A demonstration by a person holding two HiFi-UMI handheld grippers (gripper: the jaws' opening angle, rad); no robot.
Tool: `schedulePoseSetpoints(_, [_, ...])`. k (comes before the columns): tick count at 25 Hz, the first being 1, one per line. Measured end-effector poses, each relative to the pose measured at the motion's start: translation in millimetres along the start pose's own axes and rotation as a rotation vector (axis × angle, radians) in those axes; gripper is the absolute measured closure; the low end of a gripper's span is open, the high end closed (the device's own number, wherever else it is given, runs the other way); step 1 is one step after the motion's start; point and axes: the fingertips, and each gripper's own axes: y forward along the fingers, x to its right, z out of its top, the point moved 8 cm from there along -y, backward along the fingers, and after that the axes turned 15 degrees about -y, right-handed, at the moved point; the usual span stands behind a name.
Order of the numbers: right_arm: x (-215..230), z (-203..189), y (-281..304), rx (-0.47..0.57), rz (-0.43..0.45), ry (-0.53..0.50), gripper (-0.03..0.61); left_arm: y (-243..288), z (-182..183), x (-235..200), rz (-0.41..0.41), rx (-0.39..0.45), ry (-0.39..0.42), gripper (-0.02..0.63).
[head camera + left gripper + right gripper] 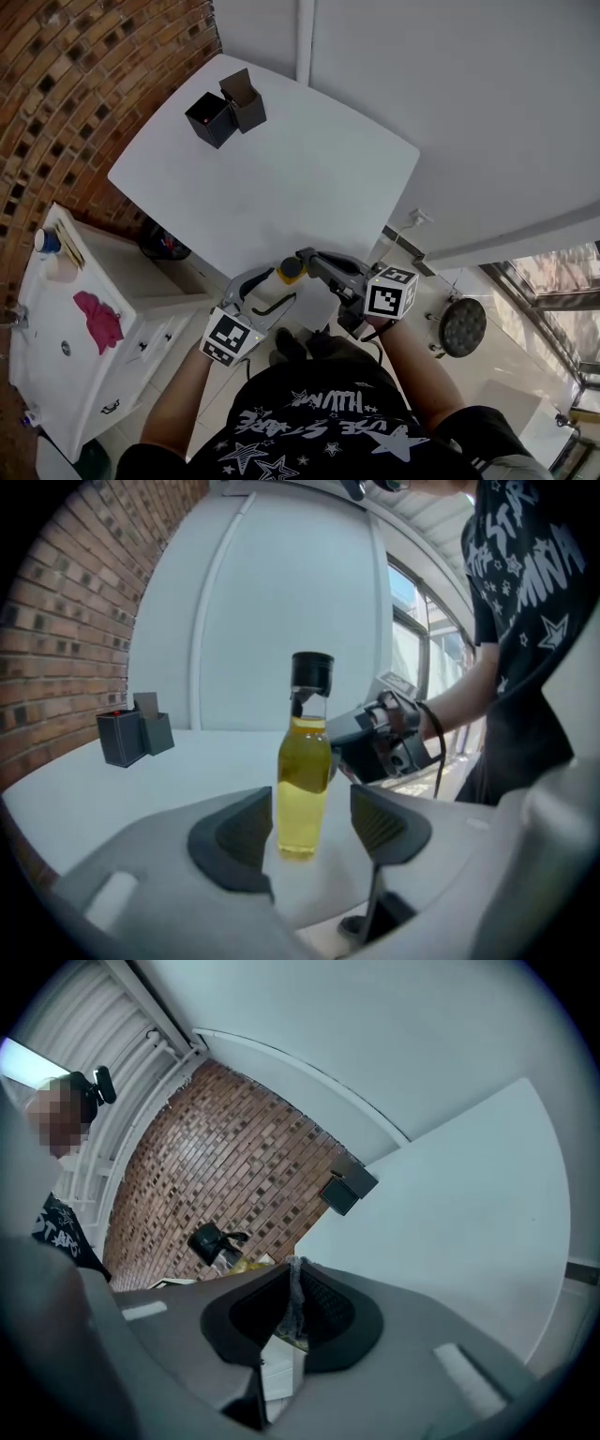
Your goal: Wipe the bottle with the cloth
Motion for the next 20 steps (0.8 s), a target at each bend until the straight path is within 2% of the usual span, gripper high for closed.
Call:
schedulePoseSetpoints(5, [13,-22,6,-0.067,-0.027,0.000,0.543,-12,2,5,0.077,0.069,-0.056,0.351])
schedulePoseSetpoints(9, [17,-30,13,-0.138,-0.048,-0.066,0.543,-25,4,6,0.145,0.124,-0.138,0.351])
schedulePoseSetpoints(11, [19,-34,15,-0.165,-0.052,-0.086,0.543,-30,6,9,0.164,0.126,-0.169,0.351])
schedulePoseSetpoints(17, [28,-47,19,-0.265,-0.099,-0.129,0.543,-42,2,11,0.224,0.129,-0.191,0.351])
schedulePoseSetpoints(20, [30,-47,13,-0.248,-0.146,-0.118,0.543,-46,5,10,0.288,0.121,-0.208,0.353])
